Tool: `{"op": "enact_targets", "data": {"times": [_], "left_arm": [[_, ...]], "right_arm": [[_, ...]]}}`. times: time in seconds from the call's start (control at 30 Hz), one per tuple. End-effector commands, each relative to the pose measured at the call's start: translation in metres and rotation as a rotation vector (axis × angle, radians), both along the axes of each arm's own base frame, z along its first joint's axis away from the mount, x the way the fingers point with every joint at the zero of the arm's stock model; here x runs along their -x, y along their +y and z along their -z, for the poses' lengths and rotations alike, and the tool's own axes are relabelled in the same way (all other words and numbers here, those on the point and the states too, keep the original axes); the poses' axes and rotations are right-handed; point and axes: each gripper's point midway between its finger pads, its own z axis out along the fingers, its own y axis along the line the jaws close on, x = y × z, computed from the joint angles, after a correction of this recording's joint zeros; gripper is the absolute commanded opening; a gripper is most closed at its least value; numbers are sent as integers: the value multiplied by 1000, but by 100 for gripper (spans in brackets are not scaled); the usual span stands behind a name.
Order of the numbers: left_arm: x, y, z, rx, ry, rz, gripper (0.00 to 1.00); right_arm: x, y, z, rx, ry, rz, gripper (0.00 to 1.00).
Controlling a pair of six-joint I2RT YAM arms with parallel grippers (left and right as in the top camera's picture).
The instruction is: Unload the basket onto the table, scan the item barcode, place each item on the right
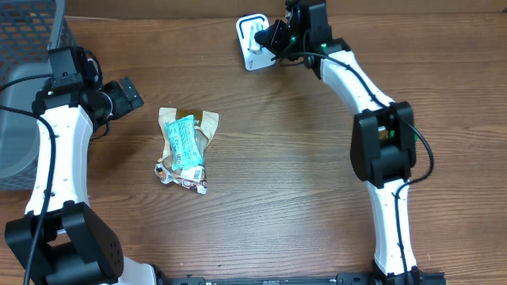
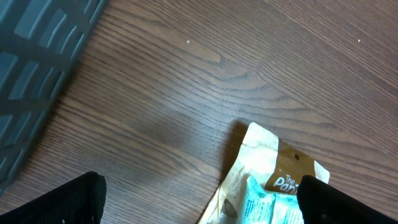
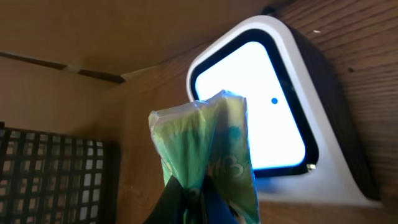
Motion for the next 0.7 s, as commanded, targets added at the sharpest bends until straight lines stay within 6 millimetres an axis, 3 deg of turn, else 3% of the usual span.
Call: {"op": "enact_targets", "data": {"times": [0.0,0.13,0.27,0.37,0.5,0.67], "left_arm": [[-5,-2,-6,2,-17,3,100],[-5,-2,-6,2,-17,3,100],[-5,-2,-6,2,-17,3,100],[-5,-2,-6,2,-17,3,100],[-5,-2,-6,2,-17,3,100],[-5,-2,-6,2,-17,3,100]], "right_arm": [[24,-7,-98,76,-186,-66,4],[70,-18,-102,173,-100,-175,4],[128,-33,-68,281,116,-289,4],[183,-57,-35,413,328,-403,4],[216,-85,-14,543,501,-404,4],[246,-96,9,588,646,-421,4]]}}
